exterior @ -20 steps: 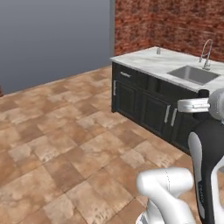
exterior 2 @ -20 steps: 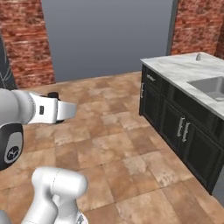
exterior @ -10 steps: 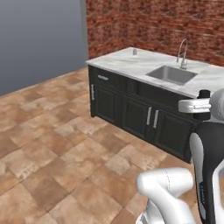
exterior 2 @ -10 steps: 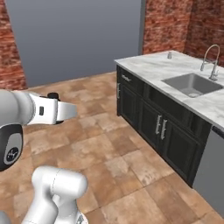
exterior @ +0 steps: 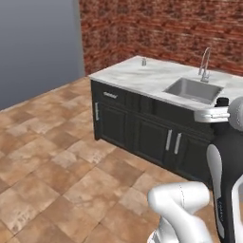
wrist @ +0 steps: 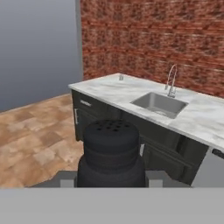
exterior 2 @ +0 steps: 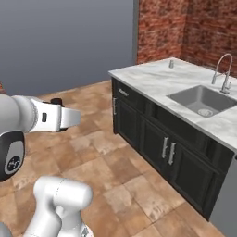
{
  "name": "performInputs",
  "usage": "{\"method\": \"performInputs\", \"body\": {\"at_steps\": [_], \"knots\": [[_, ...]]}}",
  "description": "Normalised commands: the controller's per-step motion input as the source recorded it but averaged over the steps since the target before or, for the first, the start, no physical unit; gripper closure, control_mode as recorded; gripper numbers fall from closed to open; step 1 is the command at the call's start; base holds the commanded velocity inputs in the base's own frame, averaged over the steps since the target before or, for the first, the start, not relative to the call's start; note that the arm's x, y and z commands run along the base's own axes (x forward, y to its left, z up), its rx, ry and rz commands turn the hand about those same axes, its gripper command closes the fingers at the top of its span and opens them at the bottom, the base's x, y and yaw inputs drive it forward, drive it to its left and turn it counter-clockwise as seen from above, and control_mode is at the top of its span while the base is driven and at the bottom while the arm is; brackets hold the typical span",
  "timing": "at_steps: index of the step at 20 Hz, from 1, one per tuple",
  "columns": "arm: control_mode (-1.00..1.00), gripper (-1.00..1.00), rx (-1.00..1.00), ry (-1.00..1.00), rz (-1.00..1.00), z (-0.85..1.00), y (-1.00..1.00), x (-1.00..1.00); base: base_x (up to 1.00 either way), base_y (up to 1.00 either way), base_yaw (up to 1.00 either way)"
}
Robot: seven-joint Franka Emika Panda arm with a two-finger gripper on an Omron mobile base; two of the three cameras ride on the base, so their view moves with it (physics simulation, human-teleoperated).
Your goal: The dining table condiment station is running low on shaker. Refill the condiment station by opening the cabinet and taking the shaker from the cabinet and placing it on the dining table.
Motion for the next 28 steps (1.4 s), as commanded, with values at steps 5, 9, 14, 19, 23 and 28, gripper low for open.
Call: {"method": "performInputs", "body": {"at_steps": [5, 9, 14, 19, 23, 28], "knots": [[1.00, 1.00, 0.00, 0.00, 0.00, 0.00, 0.00, 0.00, 1.00, 0.52, -0.20], [1.00, 1.00, 0.00, 0.00, 0.00, 0.00, 0.00, 0.00, 1.00, 0.62, -0.22], [1.00, 1.00, 0.00, 0.00, 0.00, 0.00, 0.00, 0.00, 1.00, 0.62, -0.23], [1.00, 1.00, 0.00, 0.00, 0.00, 0.00, 0.00, 0.00, 1.00, 0.56, -0.21], [1.00, 1.00, 0.00, 0.00, 0.00, 0.00, 0.00, 0.00, 1.00, 0.53, -0.21], [1.00, 1.00, 0.00, 0.00, 0.00, 0.00, 0.00, 0.00, 1.00, 0.54, -0.21]]}}
